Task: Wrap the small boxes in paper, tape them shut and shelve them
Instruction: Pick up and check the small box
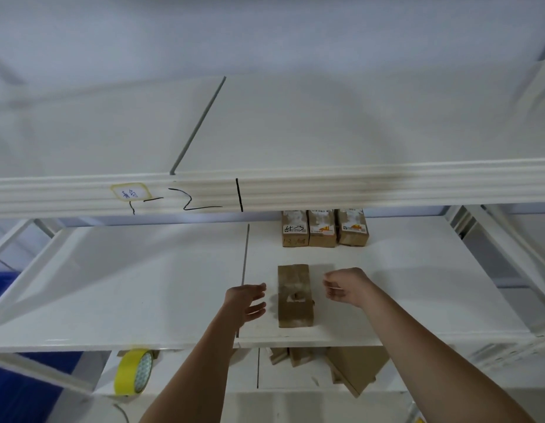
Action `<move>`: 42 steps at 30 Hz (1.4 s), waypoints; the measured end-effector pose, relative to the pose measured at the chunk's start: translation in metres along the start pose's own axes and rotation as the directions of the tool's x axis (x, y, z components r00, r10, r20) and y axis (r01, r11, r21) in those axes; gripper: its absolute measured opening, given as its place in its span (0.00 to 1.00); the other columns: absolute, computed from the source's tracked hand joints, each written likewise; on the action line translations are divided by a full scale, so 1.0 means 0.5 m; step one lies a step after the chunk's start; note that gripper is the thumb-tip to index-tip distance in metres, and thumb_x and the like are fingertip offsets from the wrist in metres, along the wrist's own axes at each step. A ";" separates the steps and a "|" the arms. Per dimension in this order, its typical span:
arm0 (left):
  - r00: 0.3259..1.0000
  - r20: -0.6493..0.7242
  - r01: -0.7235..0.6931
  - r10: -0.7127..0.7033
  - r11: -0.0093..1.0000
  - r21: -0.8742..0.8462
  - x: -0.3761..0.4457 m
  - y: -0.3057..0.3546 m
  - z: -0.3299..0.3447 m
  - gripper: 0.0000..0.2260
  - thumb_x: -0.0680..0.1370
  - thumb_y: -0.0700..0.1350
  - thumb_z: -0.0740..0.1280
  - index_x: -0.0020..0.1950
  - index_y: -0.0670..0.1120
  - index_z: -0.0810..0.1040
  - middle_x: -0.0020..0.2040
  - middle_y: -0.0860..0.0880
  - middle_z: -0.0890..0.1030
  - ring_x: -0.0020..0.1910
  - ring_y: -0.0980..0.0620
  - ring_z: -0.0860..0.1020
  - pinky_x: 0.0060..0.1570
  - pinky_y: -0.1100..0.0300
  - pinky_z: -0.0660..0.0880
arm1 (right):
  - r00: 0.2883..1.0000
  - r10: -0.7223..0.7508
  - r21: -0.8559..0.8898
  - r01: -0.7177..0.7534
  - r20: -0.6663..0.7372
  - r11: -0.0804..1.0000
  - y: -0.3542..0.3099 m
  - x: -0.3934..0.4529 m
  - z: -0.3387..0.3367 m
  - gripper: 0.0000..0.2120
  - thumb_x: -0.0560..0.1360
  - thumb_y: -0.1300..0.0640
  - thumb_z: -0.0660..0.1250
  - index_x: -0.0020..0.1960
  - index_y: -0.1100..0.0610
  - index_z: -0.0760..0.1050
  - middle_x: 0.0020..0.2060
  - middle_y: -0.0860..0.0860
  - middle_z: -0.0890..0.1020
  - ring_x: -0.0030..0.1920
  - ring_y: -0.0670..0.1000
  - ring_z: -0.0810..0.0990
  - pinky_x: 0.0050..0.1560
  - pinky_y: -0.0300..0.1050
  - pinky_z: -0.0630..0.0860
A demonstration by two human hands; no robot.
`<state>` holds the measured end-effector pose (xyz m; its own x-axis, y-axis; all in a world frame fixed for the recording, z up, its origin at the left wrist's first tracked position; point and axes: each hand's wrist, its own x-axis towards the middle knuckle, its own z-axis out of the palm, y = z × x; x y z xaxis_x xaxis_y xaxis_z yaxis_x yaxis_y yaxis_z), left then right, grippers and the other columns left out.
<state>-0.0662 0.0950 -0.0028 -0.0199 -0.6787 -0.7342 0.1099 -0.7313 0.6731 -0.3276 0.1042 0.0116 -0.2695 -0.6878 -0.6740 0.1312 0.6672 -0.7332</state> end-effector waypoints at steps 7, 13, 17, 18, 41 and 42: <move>0.993 -0.108 -0.044 0.043 0.999 -0.015 0.011 -0.003 0.007 0.08 0.73 0.39 0.77 0.47 0.36 0.84 0.47 0.41 0.84 0.45 0.43 0.82 0.45 0.53 0.82 | 1.000 -0.010 0.024 0.010 -0.006 1.000 0.013 0.003 0.007 0.06 0.76 0.70 0.70 0.52 0.69 0.78 0.44 0.62 0.82 0.42 0.57 0.82 0.42 0.50 0.83; 0.985 -0.163 -0.041 0.049 0.998 0.051 0.027 -0.007 0.014 0.07 0.73 0.39 0.77 0.45 0.37 0.82 0.43 0.42 0.84 0.41 0.45 0.82 0.49 0.52 0.82 | 0.990 -0.056 -0.073 0.047 -0.133 0.996 0.026 0.019 0.018 0.03 0.75 0.69 0.72 0.45 0.68 0.79 0.45 0.64 0.84 0.41 0.56 0.83 0.40 0.47 0.83; 0.989 -0.148 -0.007 0.020 0.996 0.087 0.033 -0.011 0.010 0.06 0.73 0.40 0.77 0.46 0.39 0.83 0.45 0.43 0.85 0.42 0.44 0.82 0.44 0.54 0.80 | 0.989 -0.074 -0.095 0.063 -0.128 0.994 0.034 0.025 0.017 0.02 0.75 0.68 0.72 0.43 0.65 0.80 0.45 0.63 0.84 0.42 0.56 0.84 0.42 0.48 0.84; 0.989 -0.145 0.001 0.011 0.997 0.082 0.033 -0.011 0.008 0.07 0.74 0.41 0.77 0.47 0.39 0.84 0.46 0.43 0.84 0.43 0.44 0.82 0.42 0.54 0.79 | 0.991 -0.068 -0.085 0.058 -0.118 0.995 0.035 0.026 0.017 0.02 0.75 0.68 0.72 0.44 0.64 0.80 0.44 0.62 0.84 0.42 0.56 0.84 0.41 0.47 0.84; 0.974 -0.222 0.078 -0.040 0.983 0.167 0.083 -0.031 0.008 0.10 0.71 0.39 0.78 0.44 0.35 0.82 0.38 0.43 0.79 0.30 0.50 0.70 0.29 0.60 0.70 | 0.975 -0.056 -0.233 0.005 -0.214 0.972 0.063 0.066 0.029 0.03 0.74 0.67 0.73 0.45 0.68 0.82 0.35 0.60 0.83 0.35 0.55 0.82 0.49 0.52 0.83; 0.973 -0.229 0.079 -0.039 0.982 0.169 0.085 -0.033 0.009 0.09 0.71 0.39 0.78 0.44 0.35 0.82 0.37 0.43 0.78 0.29 0.50 0.70 0.30 0.60 0.69 | 0.974 -0.047 -0.237 -0.008 -0.223 0.971 0.065 0.069 0.032 0.03 0.73 0.67 0.73 0.45 0.68 0.82 0.35 0.60 0.83 0.34 0.55 0.82 0.47 0.50 0.83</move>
<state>-0.0732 0.0778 -0.0447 0.2042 -0.6161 -0.7608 -0.0619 -0.7837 0.6180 -0.3175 0.0974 -0.0369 -0.4810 -0.6373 -0.6021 -0.0969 0.7212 -0.6859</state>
